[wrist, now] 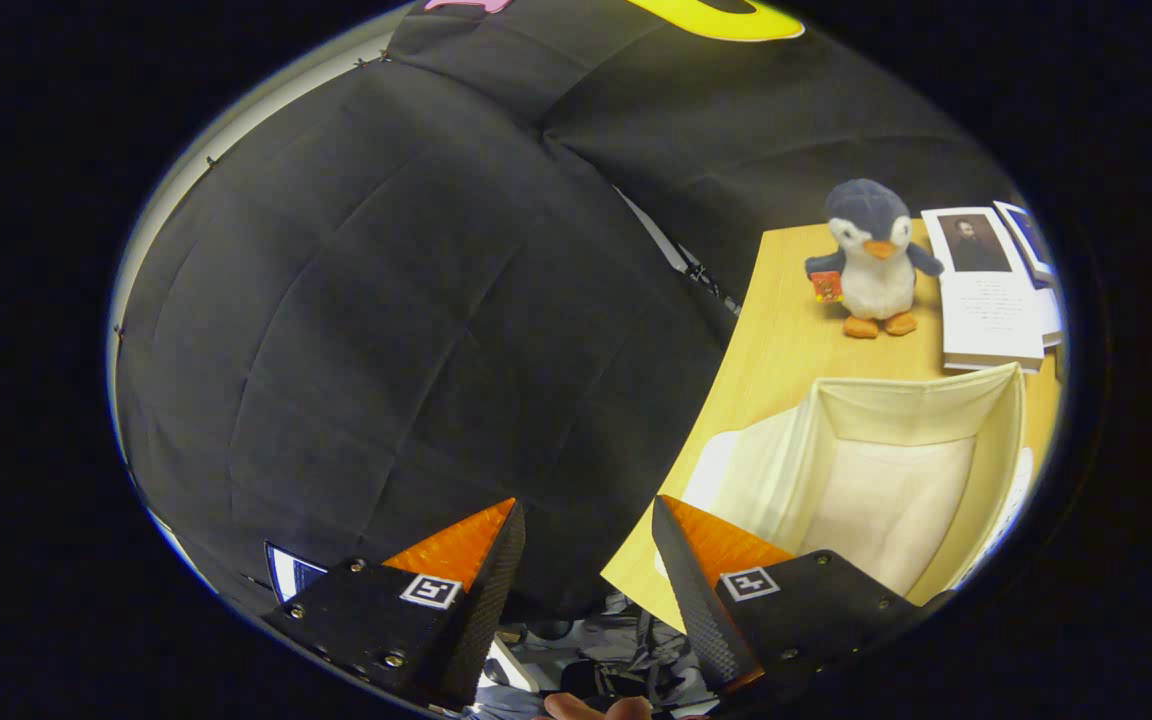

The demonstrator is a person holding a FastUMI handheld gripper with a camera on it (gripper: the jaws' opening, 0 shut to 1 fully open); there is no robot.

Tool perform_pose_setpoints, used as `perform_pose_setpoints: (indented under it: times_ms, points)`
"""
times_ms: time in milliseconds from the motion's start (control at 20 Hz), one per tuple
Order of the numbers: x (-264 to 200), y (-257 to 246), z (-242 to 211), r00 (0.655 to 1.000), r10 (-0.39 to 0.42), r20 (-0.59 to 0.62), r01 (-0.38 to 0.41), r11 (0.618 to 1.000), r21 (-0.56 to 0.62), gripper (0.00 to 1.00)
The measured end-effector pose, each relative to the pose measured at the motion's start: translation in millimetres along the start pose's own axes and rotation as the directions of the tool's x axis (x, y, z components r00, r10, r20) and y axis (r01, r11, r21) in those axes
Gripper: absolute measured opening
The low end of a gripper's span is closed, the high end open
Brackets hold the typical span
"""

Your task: Open the storage box then place both shoes into the box .Put the left shoe in first, then the right shoe, with the right side of both shoes facing outward in a uniform manner.

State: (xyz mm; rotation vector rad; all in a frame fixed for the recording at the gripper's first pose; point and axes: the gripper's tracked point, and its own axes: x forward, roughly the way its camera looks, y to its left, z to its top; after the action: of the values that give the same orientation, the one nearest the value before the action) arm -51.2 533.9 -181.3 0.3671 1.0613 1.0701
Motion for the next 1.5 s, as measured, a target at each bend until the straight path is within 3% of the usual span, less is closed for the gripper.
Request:
perform_pose_setpoints:
  times_ms: [350, 600, 800, 1050, 1500]
  points:
    - [-94.3, -68.6, -4.1, 0.991, -0.11, 0.079, 0.113, 0.993, -0.037, 0.8]
    - [-144.8, -133.2, -12.1, 0.962, -0.24, 0.133, 0.245, 0.969, -0.022, 0.8]
    - [-178.4, -186.0, -28.3, 0.933, -0.339, 0.12, 0.334, 0.941, 0.06, 0.8]
    - [-199.3, -239.9, -60.9, 0.907, -0.417, 0.062, 0.401, 0.898, 0.18, 0.8]
    - [-192.2, -327.3, -126.5, 0.857, -0.505, -0.101, 0.515, 0.843, 0.157, 0.8]
